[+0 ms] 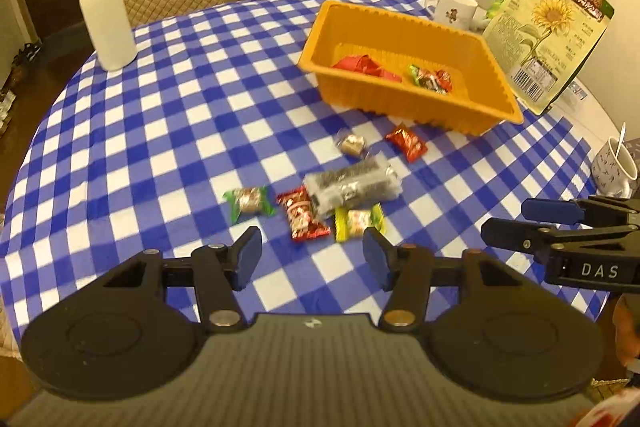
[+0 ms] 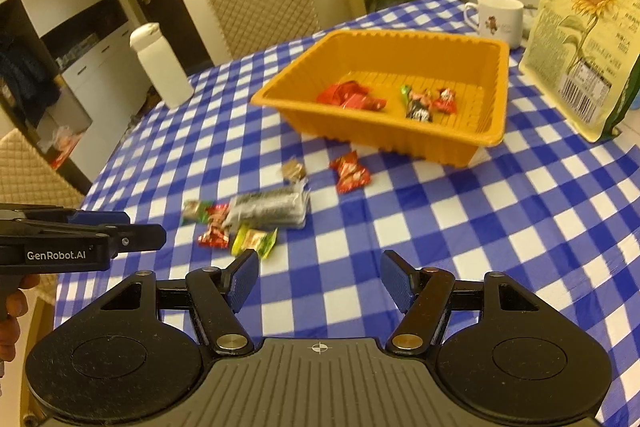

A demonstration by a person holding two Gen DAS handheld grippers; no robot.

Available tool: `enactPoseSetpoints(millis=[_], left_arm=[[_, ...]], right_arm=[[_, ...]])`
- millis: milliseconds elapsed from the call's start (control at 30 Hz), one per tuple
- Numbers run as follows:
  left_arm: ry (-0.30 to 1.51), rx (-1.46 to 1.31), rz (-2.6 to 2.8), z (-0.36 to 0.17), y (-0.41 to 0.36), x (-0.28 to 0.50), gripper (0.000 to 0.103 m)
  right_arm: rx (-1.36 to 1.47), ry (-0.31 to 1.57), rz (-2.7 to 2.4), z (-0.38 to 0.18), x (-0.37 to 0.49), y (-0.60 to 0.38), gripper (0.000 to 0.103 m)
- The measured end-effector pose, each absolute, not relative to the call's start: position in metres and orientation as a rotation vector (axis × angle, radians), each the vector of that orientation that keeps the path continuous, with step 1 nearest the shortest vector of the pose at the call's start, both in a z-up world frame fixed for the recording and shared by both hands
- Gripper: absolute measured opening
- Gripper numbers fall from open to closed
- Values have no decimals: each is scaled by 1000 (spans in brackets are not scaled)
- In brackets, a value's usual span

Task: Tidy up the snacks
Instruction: 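Withdraw both tools from the tray toward the remaining snacks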

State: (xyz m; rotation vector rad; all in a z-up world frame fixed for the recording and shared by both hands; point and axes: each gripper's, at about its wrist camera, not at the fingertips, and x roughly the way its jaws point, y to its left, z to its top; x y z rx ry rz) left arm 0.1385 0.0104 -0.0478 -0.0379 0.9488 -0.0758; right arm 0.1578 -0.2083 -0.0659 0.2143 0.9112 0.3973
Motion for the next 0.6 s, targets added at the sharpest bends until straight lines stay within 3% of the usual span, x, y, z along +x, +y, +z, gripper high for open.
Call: enactPoseSetpoints(millis=[600], left_arm=[[998, -49, 9, -64, 25, 130, 53]], right_arm=[[156, 972, 443, -91, 163, -199, 67]])
